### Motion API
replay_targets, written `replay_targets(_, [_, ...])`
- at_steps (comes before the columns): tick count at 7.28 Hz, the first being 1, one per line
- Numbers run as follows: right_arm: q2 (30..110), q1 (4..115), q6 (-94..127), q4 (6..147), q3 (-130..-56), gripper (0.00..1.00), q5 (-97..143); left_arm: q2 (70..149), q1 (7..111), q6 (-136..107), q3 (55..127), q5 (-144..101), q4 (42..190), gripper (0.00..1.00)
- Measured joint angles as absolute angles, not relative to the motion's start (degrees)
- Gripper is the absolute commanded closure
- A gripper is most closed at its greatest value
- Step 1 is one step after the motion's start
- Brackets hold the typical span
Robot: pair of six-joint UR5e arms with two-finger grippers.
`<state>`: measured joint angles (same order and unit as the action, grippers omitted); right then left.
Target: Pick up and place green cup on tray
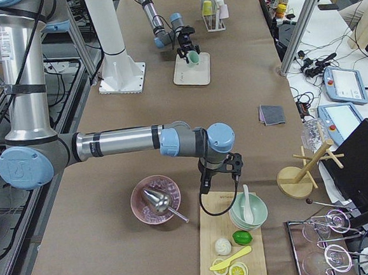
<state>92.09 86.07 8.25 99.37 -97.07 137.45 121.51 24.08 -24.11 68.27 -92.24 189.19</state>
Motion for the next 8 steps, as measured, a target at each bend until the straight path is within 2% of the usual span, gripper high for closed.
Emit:
replay_targets(1, [92.5,86.2,8.2,99.4,-97.4,0.01,136.5,122.1,24.1,-24.0,67.4,-92.2,189.1,0.91])
replay_targets(2, [93.0,86.2,8.3,99.5,-97.7,0.01,136.1,122.3,24.1,-24.0,67.0,-92.1,189.1,0.74])
replay_targets(4, [93.7,86.2,8.6,99.5,-98.4,0.0,135.9,122.6,24.1,-23.9,66.8,-92.1,189.0,0.33])
replay_targets(5, [93.8,86.2,8.7,99.5,-98.5,0.0,136.1,122.8,24.1,-23.9,66.8,-92.0,189.0,0.03])
replay_targets(8, [94.2,86.2,8.7,99.5,-98.8,0.0,136.5,122.3,24.1,-22.7,67.0,-91.1,189.1,0.01])
